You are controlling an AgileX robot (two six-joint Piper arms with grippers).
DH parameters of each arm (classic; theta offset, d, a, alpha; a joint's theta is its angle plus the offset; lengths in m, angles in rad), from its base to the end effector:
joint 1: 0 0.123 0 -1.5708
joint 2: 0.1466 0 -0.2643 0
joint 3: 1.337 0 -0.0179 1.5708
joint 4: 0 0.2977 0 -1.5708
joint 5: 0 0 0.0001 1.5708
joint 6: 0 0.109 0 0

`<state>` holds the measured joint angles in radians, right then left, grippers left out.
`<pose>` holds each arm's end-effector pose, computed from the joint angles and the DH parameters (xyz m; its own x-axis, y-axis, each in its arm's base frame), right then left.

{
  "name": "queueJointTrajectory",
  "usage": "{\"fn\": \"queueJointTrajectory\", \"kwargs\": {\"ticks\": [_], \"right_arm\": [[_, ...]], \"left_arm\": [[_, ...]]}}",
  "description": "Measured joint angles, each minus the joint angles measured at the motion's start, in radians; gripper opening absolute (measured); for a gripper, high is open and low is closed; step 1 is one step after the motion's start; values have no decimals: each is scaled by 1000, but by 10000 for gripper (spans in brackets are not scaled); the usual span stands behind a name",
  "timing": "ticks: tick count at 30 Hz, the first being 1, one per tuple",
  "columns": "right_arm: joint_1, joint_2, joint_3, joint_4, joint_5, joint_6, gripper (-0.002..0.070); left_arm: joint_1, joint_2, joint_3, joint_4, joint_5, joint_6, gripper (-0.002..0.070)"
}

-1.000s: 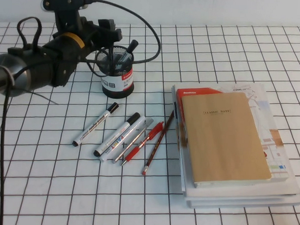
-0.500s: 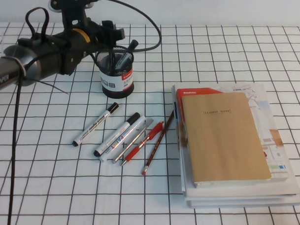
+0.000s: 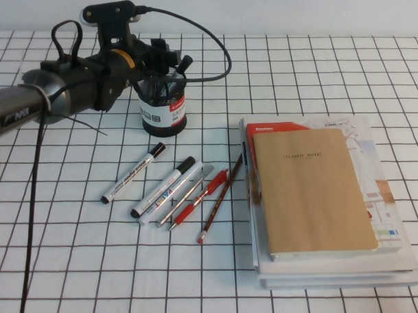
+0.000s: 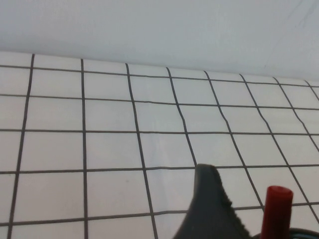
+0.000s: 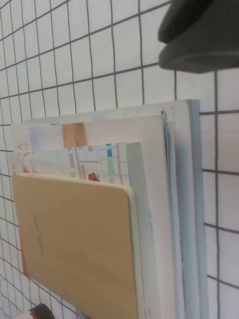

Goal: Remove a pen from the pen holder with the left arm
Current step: 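Take a marker out of the pen holder and lay it on the table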

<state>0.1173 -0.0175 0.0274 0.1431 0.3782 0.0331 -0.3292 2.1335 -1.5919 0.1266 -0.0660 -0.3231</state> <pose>0.1358 0.0218 0.1659 -0.3146 0.1293 -0.9404 -0.1164 0.9779 0.1734 0.5186 -0.1781 0.1675 -0.4165 -0.0643 -0.9068 0.2540 0.9495 -0.1840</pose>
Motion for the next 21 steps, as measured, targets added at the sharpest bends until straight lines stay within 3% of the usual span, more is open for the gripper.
{"fn": "queueJointTrajectory", "kwargs": {"ticks": [13,17,21], "right_arm": [[0,0,0,0,0,0,-15],[0,0,0,0,0,0,-15],[0,0,0,0,0,0,-15]], "left_arm": [[0,35,-30,0,-5,0,388],[0,35,-30,0,-7,0,324],[0,35,-30,0,-18,0,213]]}}
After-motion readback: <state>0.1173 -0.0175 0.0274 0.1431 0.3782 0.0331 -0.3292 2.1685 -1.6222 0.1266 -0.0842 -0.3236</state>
